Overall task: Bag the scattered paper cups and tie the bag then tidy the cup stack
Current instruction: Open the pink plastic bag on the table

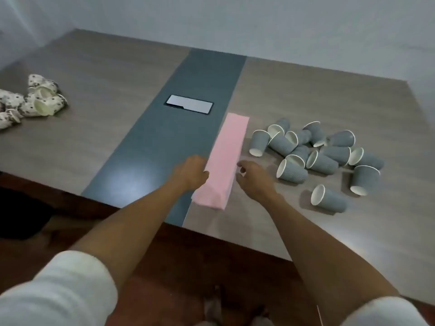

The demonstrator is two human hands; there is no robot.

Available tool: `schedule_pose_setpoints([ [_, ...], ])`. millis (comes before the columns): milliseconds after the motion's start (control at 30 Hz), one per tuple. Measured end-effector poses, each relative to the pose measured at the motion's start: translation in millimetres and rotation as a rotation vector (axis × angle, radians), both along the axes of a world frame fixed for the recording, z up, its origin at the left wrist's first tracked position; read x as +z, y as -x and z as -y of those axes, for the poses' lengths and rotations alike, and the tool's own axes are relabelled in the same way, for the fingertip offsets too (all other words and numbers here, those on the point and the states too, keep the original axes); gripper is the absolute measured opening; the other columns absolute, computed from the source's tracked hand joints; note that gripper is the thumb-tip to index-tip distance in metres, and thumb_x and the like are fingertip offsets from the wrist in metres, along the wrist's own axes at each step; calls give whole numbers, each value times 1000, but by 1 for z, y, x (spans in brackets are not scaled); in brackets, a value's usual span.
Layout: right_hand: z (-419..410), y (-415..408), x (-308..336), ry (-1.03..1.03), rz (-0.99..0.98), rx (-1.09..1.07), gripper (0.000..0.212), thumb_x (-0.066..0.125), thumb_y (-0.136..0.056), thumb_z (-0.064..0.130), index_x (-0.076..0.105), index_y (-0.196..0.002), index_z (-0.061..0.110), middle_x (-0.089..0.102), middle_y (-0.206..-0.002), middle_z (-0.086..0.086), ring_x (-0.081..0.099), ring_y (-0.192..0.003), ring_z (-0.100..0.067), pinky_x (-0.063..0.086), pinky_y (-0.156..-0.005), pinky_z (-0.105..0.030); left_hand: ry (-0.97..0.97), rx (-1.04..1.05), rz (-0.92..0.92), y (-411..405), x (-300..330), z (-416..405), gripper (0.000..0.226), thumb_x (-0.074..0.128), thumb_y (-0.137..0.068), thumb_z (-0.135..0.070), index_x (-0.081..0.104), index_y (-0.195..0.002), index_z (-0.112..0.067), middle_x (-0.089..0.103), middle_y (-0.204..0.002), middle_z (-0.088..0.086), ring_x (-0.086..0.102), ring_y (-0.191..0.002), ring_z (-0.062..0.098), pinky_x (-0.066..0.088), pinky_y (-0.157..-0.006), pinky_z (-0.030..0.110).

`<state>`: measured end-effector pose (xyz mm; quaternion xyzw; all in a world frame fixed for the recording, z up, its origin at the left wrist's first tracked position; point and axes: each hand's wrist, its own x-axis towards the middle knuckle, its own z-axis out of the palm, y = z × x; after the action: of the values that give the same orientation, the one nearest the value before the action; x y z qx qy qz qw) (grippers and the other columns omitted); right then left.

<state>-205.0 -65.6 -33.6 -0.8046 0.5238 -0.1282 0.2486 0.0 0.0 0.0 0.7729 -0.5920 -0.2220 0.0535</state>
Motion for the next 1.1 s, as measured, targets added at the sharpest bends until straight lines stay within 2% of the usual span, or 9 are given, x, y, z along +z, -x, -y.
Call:
schedule_pose_setpoints([
  [167,-36,-14,-51,-179,-133,87,44,65,-93,33,58,-135,21,60,-129,-3,61,-111,-23,51,-91,-39,-124,49,-51,-12,-47,-34,46,61,-93,-26,55,-139,-19,54,-141,9,54,-129,32,48,-103,42],
  [300,-51,-22,-86,-207,-214,86,46,66,-94,35,58,-136,20,54,-134,-5,58,-118,-26,51,-96,-41,-117,74,-163,-21,-94,-48,47,55,-79,-31,64,-126,-27,68,-121,7,66,-110,32,56,-89,43],
  [467,-60,-22,-122,-130,-225,104,24,58,-98,25,70,-114,13,58,-114,-8,61,-102,-28,54,-84,-40,-55,245,-271,-12,-120,-49,38,64,-88,-10,70,-126,-15,68,-127,10,64,-114,30,53,-97,39],
  [567,-58,-23,-132,-98,-170,64,19,55,-99,16,72,-101,9,61,-107,-10,61,-96,-29,52,-79,-38,6,376,-366,-9,-130,-44,20,69,-91,-13,74,-111,-15,72,-106,5,68,-102,27,55,-90,37],
  [667,-51,-27,-128,-172,20,-79,12,58,-96,8,70,-96,7,67,-98,-7,62,-89,-22,51,-79,-34,150,490,-501,-5,-125,-33,15,69,-93,-13,66,-108,-14,64,-87,-1,66,-87,23,53,-78,31],
  [800,-33,-29,-100,-470,580,-485,8,63,-95,0,67,-89,4,73,-91,-18,73,-83,-30,63,-76,-42,294,591,-688,-4,-99,-11,22,72,-94,-23,62,-111,-15,68,-95,5,68,-79,22,56,-74,34],
  [867,-20,-28,-80,-514,752,-601,11,62,-95,-3,63,-87,3,70,-88,-24,73,-75,-29,64,-69,-37,344,569,-741,-7,-79,-1,26,77,-90,-23,65,-108,-10,71,-93,11,71,-74,22,57,-71,30],
  [967,3,-21,-47,-544,1020,-730,7,59,-95,-6,58,-91,0,65,-85,-21,68,-65,-21,62,-61,-32,362,463,-735,-15,-50,15,24,81,-86,-19,68,-103,-7,70,-77,11,66,-59,7,54,-62,19],
  [1100,28,-14,-6,-599,1303,-854,12,51,-99,-7,54,-94,4,67,-84,-17,69,-61,-21,62,-56,-31,481,518,-618,-27,-20,33,12,70,-94,-16,69,-103,-9,67,-83,1,69,-79,28,59,-76,37],
])
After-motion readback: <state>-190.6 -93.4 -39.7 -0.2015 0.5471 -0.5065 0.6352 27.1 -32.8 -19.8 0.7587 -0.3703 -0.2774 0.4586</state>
